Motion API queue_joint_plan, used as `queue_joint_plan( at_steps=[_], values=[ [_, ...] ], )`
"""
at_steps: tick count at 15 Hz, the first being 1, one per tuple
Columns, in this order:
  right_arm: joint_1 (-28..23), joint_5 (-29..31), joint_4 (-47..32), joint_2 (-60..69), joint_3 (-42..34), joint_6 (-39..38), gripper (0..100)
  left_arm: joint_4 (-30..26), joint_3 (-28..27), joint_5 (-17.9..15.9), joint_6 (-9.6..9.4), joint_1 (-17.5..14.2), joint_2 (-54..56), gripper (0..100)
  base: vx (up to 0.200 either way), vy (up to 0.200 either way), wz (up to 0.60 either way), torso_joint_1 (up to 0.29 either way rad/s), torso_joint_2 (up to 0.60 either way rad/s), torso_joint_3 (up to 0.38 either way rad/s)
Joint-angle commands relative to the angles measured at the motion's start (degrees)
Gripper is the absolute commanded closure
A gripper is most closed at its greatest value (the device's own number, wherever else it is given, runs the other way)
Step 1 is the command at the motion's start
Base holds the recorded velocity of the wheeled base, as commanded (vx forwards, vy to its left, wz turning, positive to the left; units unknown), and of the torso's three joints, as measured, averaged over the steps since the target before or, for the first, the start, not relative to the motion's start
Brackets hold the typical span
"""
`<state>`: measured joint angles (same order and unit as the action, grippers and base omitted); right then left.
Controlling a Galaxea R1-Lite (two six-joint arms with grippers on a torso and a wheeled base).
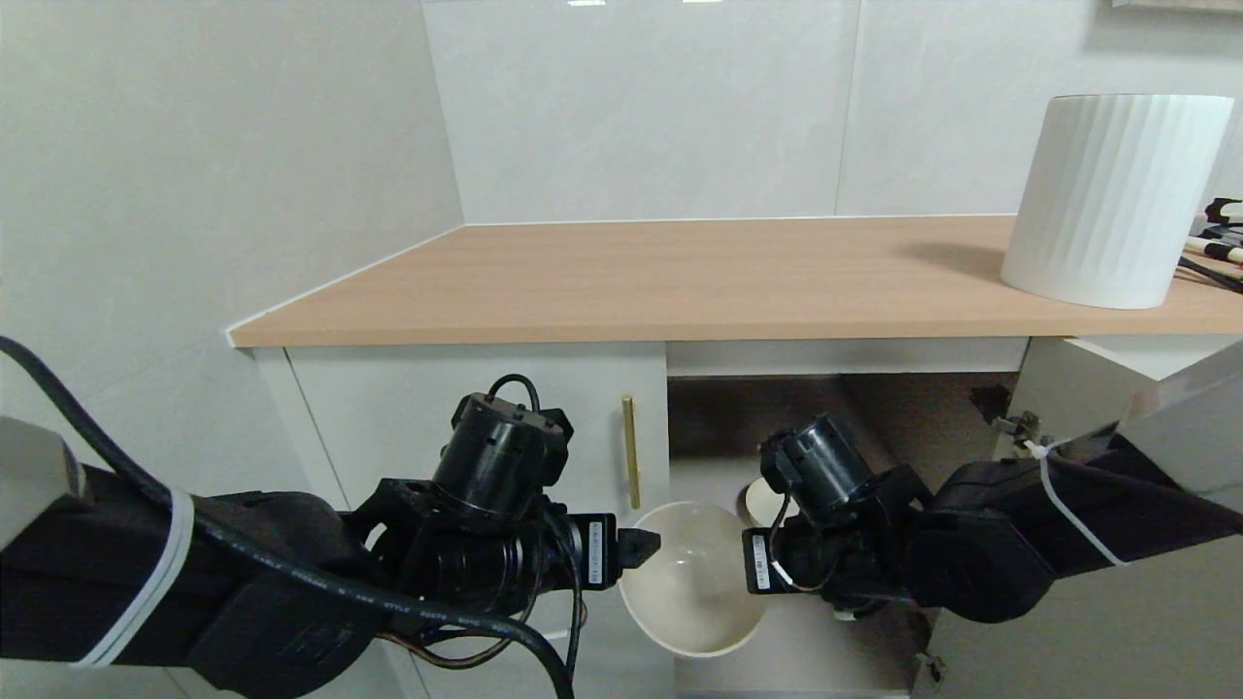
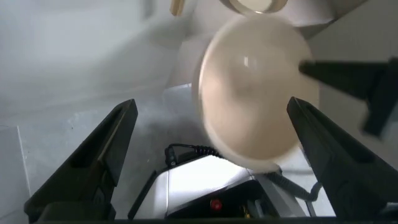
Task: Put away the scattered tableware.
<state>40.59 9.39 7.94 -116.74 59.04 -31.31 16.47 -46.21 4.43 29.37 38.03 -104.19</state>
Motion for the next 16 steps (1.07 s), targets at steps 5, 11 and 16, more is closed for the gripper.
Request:
queue_joint_plan(
  at_steps=[5, 11, 16],
  values=[
    [-12.0, 7.7, 15.8, -11.0, 1.3, -2.1, 100, 0.1, -0.1, 0.1, 1.31, -0.4, 1.2, 0, 0.000, 0.000, 0.00, 0.000, 0.00, 0.000],
    [-19.2, 7.8, 16.4, -15.8, 6.4, -1.9, 100, 0.1, -0.2, 0.0, 1.57, -0.9, 1.5, 0, 0.000, 0.000, 0.00, 0.000, 0.00, 0.000],
    [-21.6, 8.0, 16.1, -18.6, 9.1, -1.7, 100, 0.1, -0.2, 0.1, 1.57, -0.9, 1.5, 0, 0.000, 0.000, 0.00, 0.000, 0.00, 0.000]
  ],
)
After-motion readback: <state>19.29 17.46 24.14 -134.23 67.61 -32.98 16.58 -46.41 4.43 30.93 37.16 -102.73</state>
